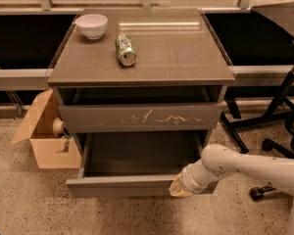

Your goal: Close middle drawer

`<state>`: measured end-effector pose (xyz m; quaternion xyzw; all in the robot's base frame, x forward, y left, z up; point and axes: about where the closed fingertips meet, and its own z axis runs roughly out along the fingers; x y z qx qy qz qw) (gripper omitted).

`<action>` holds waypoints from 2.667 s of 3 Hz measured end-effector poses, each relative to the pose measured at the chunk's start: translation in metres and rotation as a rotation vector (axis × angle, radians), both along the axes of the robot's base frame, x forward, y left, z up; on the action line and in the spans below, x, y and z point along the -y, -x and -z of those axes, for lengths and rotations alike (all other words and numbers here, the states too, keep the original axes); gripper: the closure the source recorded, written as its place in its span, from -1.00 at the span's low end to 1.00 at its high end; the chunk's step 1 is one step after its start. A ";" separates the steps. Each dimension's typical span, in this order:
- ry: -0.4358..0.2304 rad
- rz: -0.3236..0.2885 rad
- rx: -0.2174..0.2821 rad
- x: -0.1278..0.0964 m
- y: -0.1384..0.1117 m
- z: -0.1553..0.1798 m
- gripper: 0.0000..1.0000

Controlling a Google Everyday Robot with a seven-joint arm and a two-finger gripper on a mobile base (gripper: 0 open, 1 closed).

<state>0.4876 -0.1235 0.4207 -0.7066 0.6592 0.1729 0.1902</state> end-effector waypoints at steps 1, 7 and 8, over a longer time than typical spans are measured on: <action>0.006 0.027 0.008 0.005 -0.006 -0.002 -0.19; -0.048 0.042 0.017 0.014 -0.041 -0.002 -0.25; -0.047 0.044 0.032 0.015 -0.058 -0.003 0.22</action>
Offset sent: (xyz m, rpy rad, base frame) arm 0.0153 -0.0139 0.0094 -0.0077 -0.0267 -0.0631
